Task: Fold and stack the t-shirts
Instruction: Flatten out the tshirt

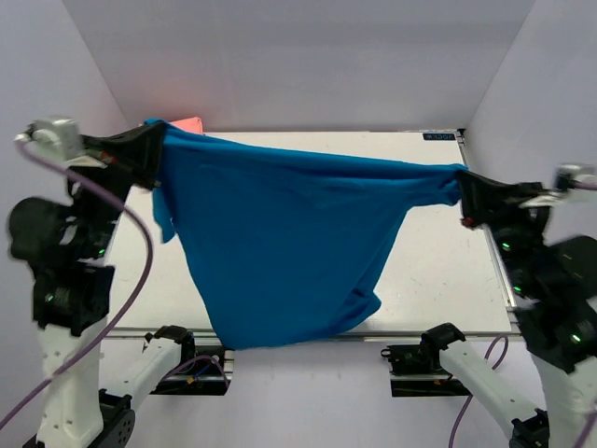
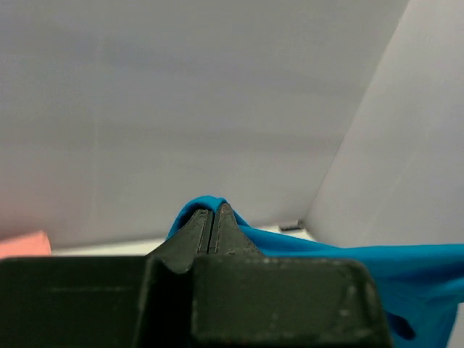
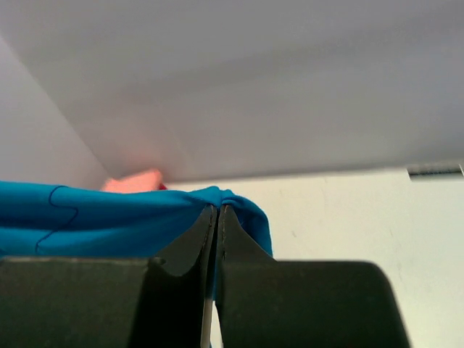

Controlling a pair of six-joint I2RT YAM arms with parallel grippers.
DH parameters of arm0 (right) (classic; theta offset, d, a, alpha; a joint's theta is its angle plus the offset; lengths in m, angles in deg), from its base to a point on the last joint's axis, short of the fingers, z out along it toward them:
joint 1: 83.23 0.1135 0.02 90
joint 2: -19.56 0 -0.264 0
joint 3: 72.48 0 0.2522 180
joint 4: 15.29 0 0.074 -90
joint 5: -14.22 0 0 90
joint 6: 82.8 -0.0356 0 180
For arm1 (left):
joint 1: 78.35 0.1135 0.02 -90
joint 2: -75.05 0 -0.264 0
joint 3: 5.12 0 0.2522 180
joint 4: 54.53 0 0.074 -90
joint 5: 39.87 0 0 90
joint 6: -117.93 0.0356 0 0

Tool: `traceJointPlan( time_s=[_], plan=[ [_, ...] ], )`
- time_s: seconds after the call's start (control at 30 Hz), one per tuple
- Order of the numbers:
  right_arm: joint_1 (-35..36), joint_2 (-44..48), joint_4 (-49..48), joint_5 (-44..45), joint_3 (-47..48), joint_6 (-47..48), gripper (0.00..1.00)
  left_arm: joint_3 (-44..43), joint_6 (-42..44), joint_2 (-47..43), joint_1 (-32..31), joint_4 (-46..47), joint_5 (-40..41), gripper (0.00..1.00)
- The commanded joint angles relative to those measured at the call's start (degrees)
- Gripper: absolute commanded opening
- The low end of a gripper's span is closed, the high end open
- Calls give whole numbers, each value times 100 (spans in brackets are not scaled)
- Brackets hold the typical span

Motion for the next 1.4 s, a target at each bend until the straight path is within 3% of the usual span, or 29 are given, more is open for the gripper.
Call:
traceJointPlan(
  time_s=[0.0, 0.23, 0.43, 0.77, 1.33, 1.37],
  plan=[
    [-13, -83, -590, 917, -710, -295, 0, 634, -194, 208, 48, 494, 177, 0],
    [-21, -820, -1135, 1727, -1791, -611, 0, 2329, -309, 831, -5, 1610, 538, 0],
    [-39, -1899, -1574, 2325, -2056, -648, 0, 2658, -309, 1920, -5, 2401, 590, 0],
    [-328, -3912, -1759, 2581, -1285, -603, 0, 1833, -125, 3951, -5, 2780, 520, 0],
    [-1269, -7649, -1382, 1517, 1142, -780, 0, -1103, -141, 7854, -5, 2543, 599, 0],
    [-1270, -7764, -1338, 1499, 1256, -744, 28, -1417, -142, 7986, -5, 2456, 599, 7]
  ],
)
